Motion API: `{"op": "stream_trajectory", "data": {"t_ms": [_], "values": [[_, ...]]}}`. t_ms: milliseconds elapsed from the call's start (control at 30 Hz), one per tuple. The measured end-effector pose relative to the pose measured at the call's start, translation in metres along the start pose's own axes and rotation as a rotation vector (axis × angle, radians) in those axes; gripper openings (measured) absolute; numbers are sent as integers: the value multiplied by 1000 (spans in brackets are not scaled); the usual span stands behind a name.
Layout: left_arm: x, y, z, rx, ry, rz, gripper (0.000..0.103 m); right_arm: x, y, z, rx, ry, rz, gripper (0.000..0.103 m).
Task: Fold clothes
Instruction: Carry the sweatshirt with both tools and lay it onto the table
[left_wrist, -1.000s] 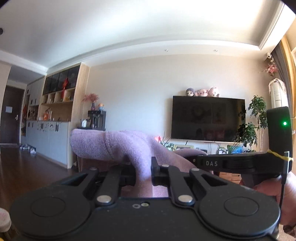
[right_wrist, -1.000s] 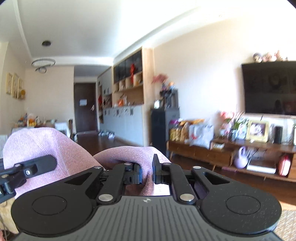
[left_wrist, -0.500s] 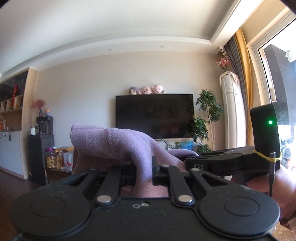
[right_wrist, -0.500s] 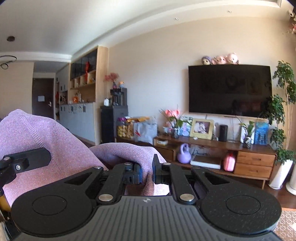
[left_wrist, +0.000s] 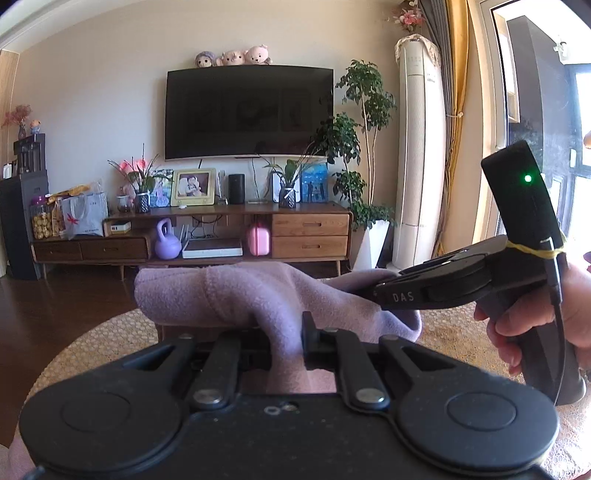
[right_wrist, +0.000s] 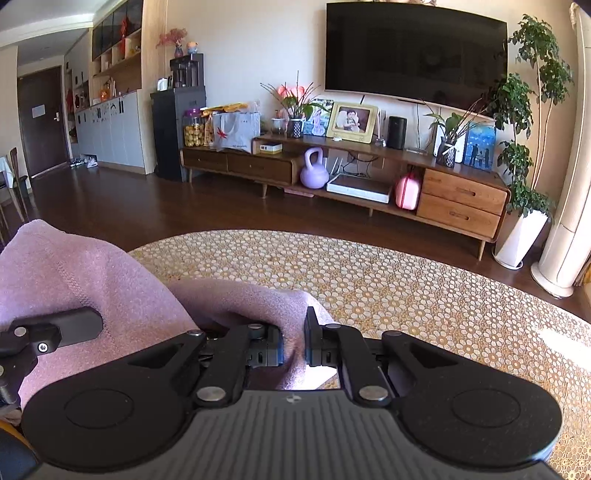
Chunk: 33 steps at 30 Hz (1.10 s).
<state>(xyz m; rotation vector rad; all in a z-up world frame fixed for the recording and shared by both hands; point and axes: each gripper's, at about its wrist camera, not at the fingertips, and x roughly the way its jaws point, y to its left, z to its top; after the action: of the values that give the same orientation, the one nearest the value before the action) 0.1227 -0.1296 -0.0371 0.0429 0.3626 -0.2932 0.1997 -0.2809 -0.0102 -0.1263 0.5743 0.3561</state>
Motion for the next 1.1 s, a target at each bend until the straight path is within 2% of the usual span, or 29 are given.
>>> {"op": "stream_trajectory", "data": {"t_ms": [267,667,867,933,1033,1100], "values": [[30,-31,-3,16,79,-4,103,17,-41,-32,-11,75,4,9],[56,-72,-40,37,189,-26,103,36,-84,-92,20,177,-3,9],[51,-89,-46,80,209,-25,103,28,-89,-98,42,173,37,9],[48,-92,-44,95,213,-37,103,22,-87,-95,31,183,51,13],[41,-93,-46,111,234,-75,103,10,-86,-93,28,182,32,30],[33,-93,-49,122,245,-104,103,-5,-85,-92,40,152,23,66]]}}
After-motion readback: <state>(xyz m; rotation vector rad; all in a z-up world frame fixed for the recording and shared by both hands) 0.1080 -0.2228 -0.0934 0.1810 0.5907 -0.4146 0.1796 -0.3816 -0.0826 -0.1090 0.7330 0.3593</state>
